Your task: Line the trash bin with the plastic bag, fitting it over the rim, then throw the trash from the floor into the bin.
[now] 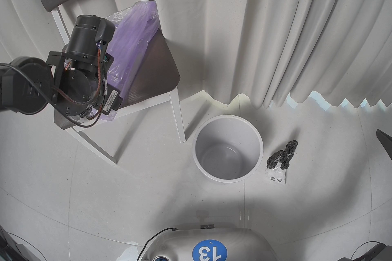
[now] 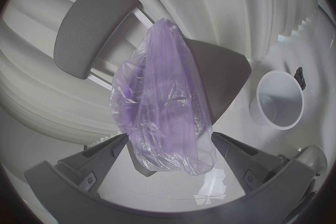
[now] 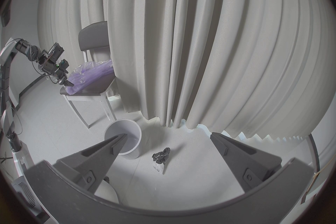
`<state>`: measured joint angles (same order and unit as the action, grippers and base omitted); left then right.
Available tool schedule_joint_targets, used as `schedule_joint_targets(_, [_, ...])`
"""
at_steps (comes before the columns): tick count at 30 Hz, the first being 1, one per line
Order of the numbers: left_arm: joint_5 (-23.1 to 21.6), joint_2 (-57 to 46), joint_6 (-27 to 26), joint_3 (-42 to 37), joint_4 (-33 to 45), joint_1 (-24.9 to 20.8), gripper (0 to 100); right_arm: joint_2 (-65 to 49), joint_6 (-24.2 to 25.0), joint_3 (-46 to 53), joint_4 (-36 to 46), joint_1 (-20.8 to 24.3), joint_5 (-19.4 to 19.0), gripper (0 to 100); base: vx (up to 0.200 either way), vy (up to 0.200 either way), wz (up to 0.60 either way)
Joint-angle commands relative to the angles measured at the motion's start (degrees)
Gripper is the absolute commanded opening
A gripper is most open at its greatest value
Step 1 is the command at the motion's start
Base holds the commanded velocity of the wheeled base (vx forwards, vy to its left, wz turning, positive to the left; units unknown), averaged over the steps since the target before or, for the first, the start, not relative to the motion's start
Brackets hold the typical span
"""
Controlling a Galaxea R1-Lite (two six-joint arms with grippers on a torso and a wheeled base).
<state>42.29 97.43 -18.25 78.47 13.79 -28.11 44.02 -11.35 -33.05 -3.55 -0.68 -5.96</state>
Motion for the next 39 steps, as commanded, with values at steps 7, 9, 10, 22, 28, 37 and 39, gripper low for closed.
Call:
schedule_joint_targets(7, [2.36, 2.15, -0.21, 0.45, 0.27, -0.1, 100, -0.07, -0.08, 0.18, 0.03, -0.02, -0.02, 100, 0.0, 0.0, 0.0])
schedule_joint_targets(9, [4.03, 2.94, -1.7, 0.37, 0.19, -0.1, 100, -0.07, -0.08, 0.09, 0.03, -0.02, -0.02, 100, 0.0, 0.0, 0.0])
schedule_joint_targets(10, [4.64, 3.12, -2.14, 0.45, 0.1, -0.1, 100, -0.07, -0.08, 0.09, 0.03, -0.02, -0.02, 100, 0.0, 0.0, 0.0])
schedule_joint_targets(22, [10.53, 7.16, -7.33, 2.48, -0.43, -1.24, 100, 0.28, -0.08, 0.7, 0.03, -0.02, -0.02, 100, 0.0, 0.0, 0.0])
schedule_joint_targets(28, [17.48, 9.54, -10.49, 3.44, -0.16, -5.73, 100, 0.36, -0.08, 0.97, 0.03, -0.02, -0.02, 100, 0.0, 0.0, 0.0])
schedule_joint_targets(37, [22.22, 11.21, -11.37, 3.44, -0.34, -5.81, 100, 0.54, -0.08, 0.97, 0.03, -0.02, -0.02, 100, 0.0, 0.0, 0.0])
schedule_joint_targets(39, [22.22, 10.5, -10.93, 3.62, -0.34, -4.76, 100, 0.8, -0.08, 0.97, -0.06, -0.02, -0.02, 100, 0.0, 0.0, 0.0])
